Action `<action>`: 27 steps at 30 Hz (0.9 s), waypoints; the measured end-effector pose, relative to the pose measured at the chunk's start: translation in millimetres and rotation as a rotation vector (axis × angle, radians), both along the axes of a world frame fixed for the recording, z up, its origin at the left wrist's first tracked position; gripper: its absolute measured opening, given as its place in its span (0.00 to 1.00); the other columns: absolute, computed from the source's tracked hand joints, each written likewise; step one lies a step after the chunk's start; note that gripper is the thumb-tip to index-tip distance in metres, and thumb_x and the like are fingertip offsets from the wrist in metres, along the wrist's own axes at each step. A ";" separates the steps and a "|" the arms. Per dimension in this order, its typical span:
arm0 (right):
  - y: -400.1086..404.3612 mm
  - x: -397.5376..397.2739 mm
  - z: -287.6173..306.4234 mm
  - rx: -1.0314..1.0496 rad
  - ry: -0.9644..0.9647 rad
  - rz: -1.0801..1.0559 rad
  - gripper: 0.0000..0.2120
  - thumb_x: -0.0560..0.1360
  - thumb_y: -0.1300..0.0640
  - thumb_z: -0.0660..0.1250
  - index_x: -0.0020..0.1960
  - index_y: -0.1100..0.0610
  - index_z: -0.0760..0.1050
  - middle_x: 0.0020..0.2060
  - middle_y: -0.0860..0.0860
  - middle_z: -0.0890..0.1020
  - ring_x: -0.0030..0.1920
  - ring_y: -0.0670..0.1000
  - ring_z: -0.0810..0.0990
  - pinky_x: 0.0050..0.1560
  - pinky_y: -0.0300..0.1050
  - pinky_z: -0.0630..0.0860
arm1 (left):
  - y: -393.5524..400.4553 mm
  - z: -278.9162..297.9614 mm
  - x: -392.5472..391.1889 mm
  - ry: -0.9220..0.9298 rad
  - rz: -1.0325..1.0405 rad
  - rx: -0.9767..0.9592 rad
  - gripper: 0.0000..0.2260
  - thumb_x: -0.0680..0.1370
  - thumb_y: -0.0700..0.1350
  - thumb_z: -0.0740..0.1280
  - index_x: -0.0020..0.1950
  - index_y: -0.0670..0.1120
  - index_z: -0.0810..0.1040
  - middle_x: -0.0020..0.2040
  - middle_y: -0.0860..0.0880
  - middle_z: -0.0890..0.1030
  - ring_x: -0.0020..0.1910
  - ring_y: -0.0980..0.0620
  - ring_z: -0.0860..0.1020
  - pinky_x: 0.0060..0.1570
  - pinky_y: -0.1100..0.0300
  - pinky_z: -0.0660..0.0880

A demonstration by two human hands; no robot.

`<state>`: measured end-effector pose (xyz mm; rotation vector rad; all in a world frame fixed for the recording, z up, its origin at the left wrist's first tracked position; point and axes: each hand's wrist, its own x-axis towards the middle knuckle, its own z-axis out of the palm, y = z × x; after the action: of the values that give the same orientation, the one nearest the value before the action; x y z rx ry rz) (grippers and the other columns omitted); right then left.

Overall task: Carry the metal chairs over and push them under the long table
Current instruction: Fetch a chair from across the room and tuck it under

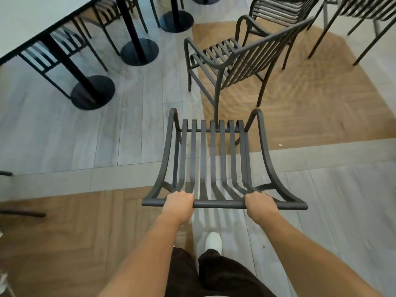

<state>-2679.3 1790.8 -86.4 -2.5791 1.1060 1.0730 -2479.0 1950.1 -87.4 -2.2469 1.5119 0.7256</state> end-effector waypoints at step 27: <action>-57.6 212.3 3.5 -0.029 -0.039 0.462 0.11 0.81 0.59 0.62 0.61 0.53 0.78 0.53 0.53 0.82 0.55 0.57 0.82 0.54 0.52 0.78 | 25.1 -6.4 95.2 0.067 0.554 -0.027 0.08 0.82 0.46 0.64 0.60 0.50 0.78 0.48 0.49 0.81 0.45 0.48 0.81 0.50 0.51 0.81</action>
<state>-2466.9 1733.1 -82.9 -2.9447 0.5250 1.0845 -2383.8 1975.2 -93.8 -2.7137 0.9173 0.9373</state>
